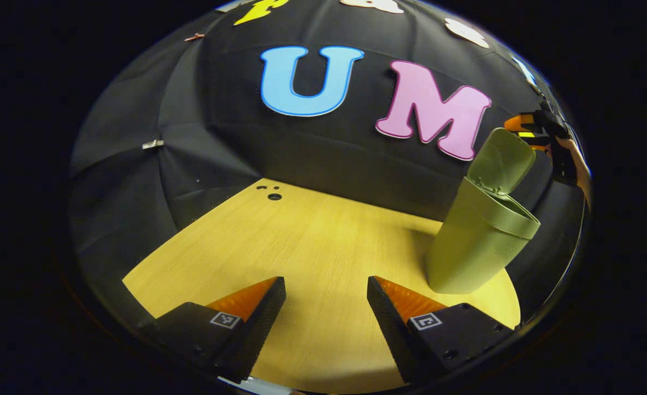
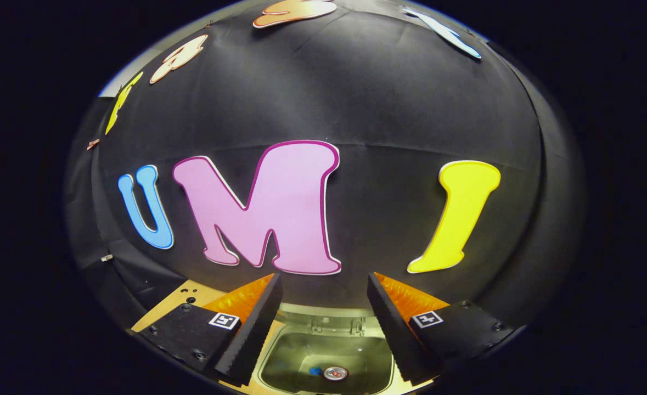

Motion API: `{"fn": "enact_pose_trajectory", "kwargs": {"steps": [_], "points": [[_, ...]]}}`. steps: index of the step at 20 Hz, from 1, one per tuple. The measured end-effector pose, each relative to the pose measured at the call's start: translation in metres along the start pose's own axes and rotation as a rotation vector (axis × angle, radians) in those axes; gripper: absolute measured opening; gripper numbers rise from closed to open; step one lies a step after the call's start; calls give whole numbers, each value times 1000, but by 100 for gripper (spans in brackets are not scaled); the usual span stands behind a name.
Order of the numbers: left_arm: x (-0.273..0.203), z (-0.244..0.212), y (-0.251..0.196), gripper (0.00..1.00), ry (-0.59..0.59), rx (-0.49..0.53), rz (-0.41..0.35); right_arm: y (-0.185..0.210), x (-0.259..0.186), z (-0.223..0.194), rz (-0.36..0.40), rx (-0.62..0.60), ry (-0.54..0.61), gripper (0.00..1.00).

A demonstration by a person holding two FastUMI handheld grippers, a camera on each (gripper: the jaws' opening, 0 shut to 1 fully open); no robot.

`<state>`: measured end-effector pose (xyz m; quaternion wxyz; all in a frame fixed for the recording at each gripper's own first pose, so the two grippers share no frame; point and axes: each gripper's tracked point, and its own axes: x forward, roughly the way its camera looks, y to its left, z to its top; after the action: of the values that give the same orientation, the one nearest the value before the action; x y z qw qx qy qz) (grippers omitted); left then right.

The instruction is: Press the lid of the desktop garbage bin to open it, pick up the crumpled paper on the desktop and throw it into the bin, then pick up the pop can on the desktop and drop it into the bin, and finally close the garbage bin lid.

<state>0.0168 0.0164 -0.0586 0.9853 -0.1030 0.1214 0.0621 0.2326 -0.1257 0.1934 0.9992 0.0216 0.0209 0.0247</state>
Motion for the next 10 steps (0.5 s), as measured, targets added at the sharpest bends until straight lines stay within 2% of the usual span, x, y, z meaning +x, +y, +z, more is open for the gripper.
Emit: {"fn": "enact_pose_trajectory", "kwargs": {"steps": [4, 10], "points": [[1, 2, -10, 96, 9, 95, -85, 2, -32, -33, -47, 61, 16, 97], [-2, -10, 1, 96, 32, 127, -146, 2, -60, -90, -103, 76, 81, 100]]}}
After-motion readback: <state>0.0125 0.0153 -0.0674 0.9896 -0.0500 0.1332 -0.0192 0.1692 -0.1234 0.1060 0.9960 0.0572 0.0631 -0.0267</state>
